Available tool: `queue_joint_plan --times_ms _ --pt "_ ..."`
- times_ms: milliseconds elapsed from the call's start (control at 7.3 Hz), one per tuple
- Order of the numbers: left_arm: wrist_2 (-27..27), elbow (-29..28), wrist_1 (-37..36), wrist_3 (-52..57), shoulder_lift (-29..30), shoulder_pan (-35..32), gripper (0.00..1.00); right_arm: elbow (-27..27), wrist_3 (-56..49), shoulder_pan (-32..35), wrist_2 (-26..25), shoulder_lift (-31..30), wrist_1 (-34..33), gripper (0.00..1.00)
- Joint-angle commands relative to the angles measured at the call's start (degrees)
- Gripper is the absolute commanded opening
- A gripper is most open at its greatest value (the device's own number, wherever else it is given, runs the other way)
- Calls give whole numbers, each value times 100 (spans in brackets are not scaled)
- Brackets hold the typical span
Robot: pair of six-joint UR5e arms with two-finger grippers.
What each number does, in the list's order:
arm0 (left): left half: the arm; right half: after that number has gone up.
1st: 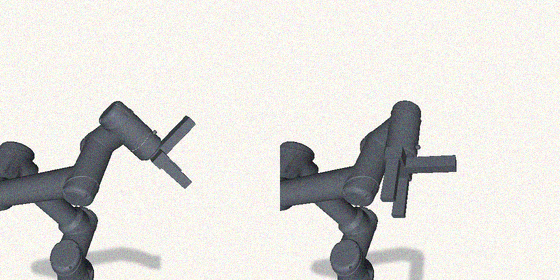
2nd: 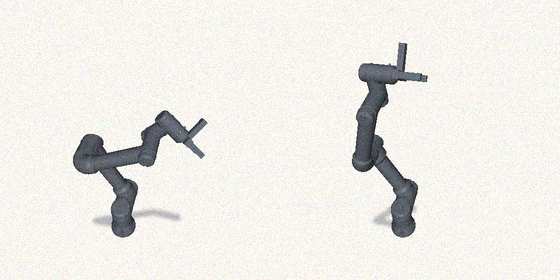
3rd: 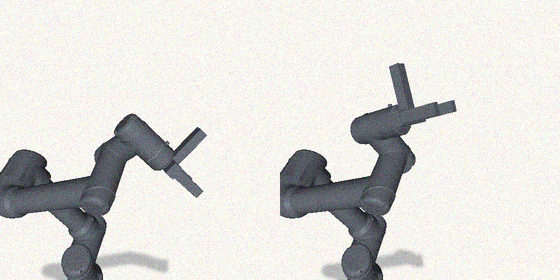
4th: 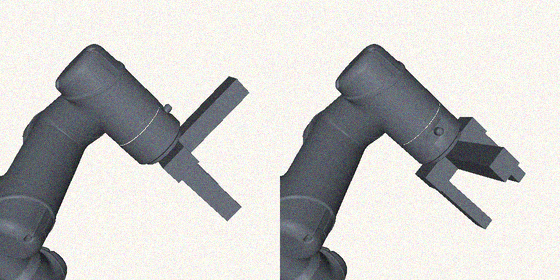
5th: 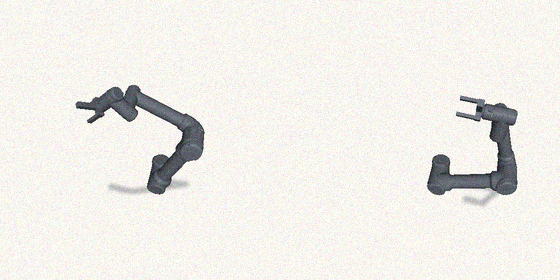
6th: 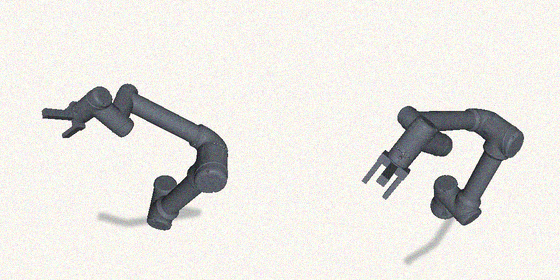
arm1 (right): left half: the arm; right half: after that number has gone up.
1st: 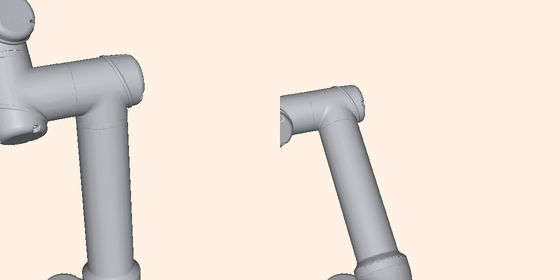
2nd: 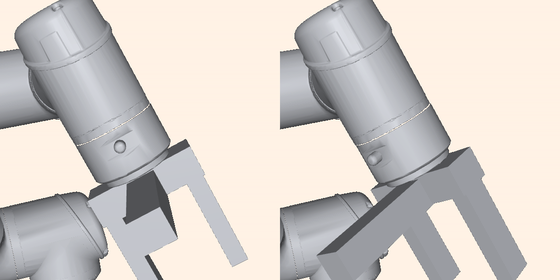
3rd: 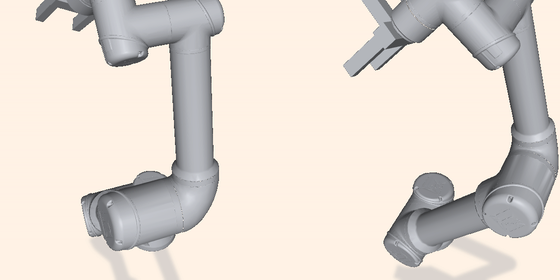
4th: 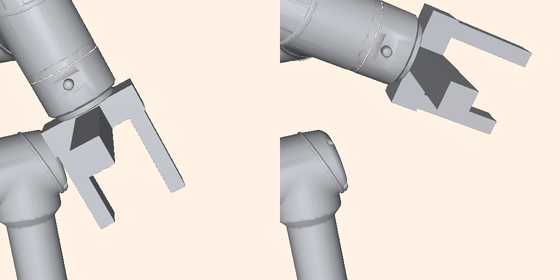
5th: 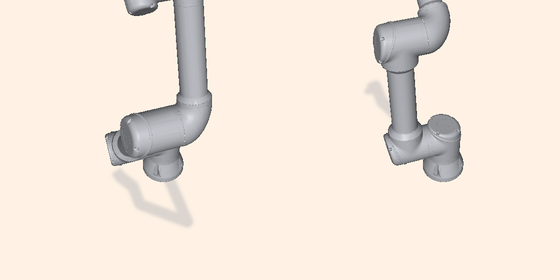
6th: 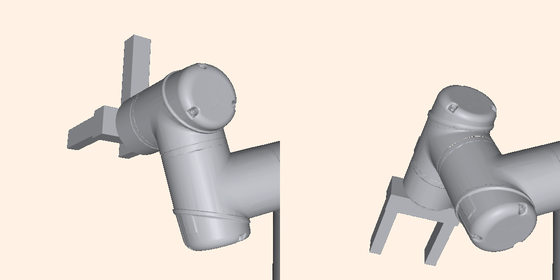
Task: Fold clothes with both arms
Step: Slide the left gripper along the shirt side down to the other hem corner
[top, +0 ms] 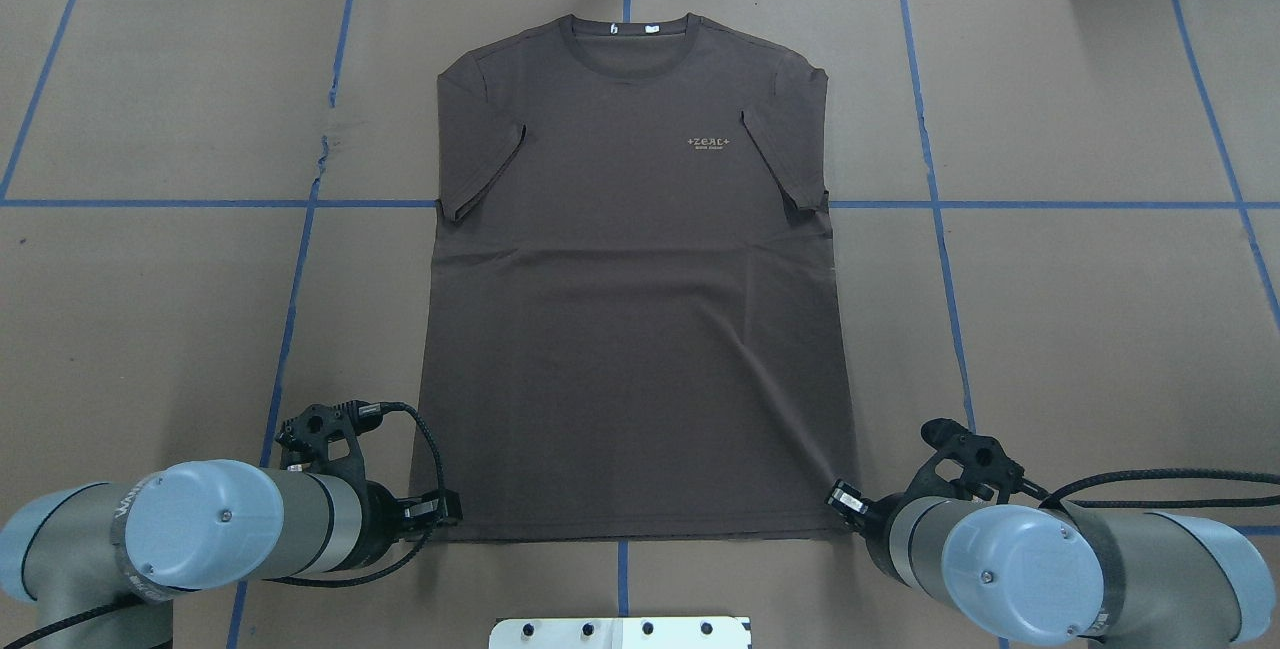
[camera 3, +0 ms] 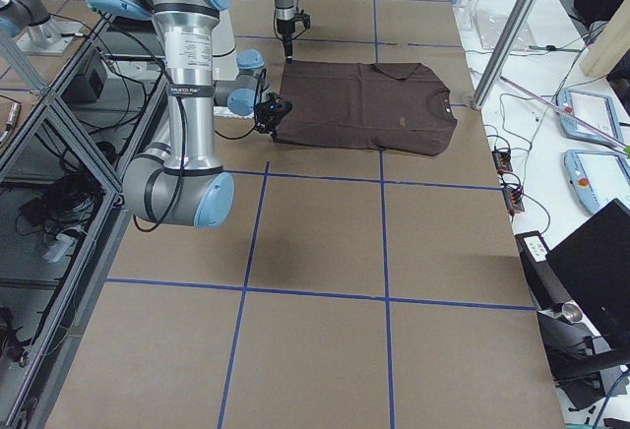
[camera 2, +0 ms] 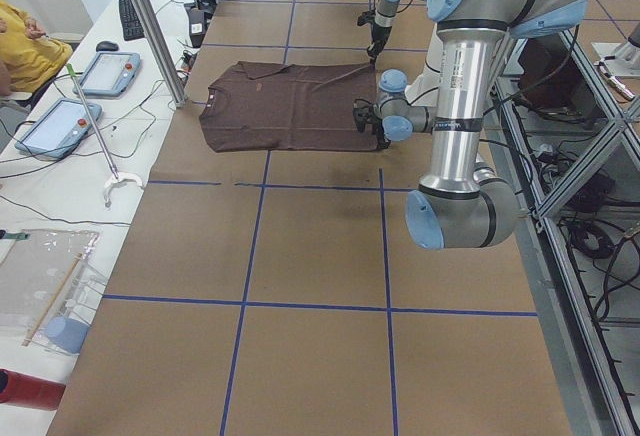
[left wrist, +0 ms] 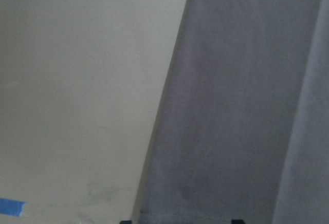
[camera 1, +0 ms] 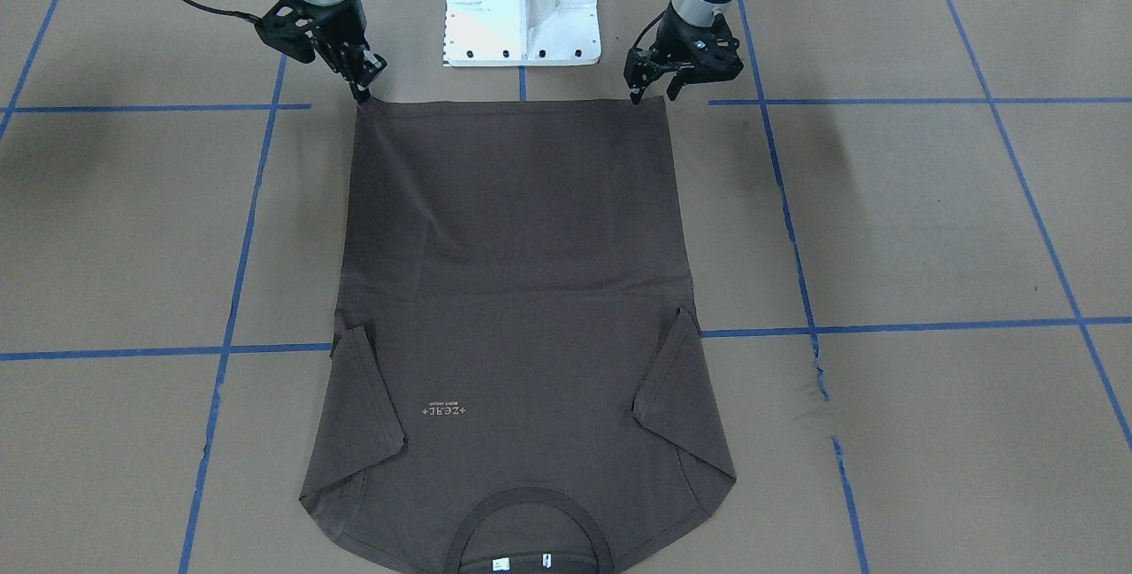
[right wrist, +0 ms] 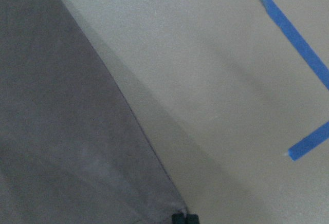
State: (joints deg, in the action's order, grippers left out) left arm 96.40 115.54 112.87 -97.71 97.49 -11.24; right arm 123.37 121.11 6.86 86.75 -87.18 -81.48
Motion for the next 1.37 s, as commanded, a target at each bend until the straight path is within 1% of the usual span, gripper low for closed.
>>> queue_joint_plan --times_ms 0,274,411,548,685,822,1095,1232 --pt "-7 -5 -2 -2 -37 8 68 -6 0 0 0 17 0 0" --pt "-7 -5 -369 -2 33 87 62 -6 0 0 0 17 0 0" --pt "-7 -5 -371 -2 33 96 60 -6 0 0 0 8 0 0" --pt "-16 -5 -380 -11 33 96 46 -15 0 0 0 8 0 0" --pt "-7 -5 -380 -72 33 96 16 -15 0 0 0 8 0 0" --pt "-16 -5 -380 -72 33 96 0 -15 0 0 0 8 0 0" --pt "-7 38 -388 -81 24 87 0 -6 0 9 9 -9 0 0" --pt "-7 213 -397 -72 -2 44 0 20 0 17 9 -18 0 0"
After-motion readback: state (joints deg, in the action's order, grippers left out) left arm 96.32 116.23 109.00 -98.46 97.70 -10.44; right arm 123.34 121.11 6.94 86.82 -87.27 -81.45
